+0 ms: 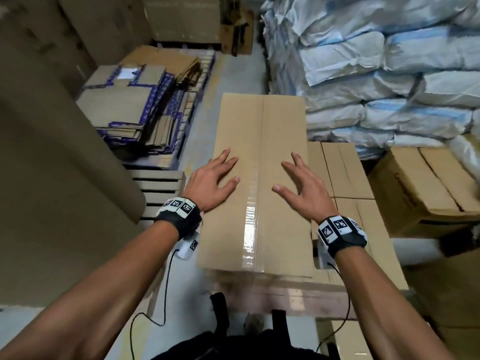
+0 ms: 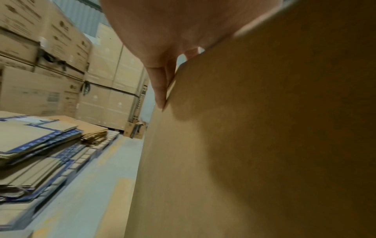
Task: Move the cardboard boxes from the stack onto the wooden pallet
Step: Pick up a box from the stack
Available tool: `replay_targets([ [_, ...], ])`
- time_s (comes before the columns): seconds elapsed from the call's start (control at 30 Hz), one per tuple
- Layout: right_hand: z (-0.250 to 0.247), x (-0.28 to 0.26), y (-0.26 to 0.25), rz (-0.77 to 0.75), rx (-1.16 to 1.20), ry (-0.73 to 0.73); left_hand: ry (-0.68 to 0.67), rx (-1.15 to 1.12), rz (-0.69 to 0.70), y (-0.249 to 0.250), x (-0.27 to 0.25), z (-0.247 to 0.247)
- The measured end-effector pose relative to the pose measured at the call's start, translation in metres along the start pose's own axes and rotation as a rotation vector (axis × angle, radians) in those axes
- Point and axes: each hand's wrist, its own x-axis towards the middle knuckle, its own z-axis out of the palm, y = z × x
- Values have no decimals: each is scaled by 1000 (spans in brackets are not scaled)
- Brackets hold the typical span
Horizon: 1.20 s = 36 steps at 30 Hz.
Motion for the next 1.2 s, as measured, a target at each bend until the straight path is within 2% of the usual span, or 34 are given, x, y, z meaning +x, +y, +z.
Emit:
replay_targets([
  [0.13,6,59,3,-41,23,-51,30,39,-91,-20,29,-12],
  [0.33,27,130,15,-62,77,-65,39,37,-131,-59,75,-18],
  [0.5,52,181,27,-54,71,-71,14,25,-128,-100,120,-12],
  [0.67,88,239,47,21,57,-64,-36,6,-111,-155,179,3],
  [1.0,201,399,101,199,15,-83,-214,-100,-131,-332,319,84],
  [1.2,254,469,159,254,-11,-120,-358,-118,-163,-405,386,145],
])
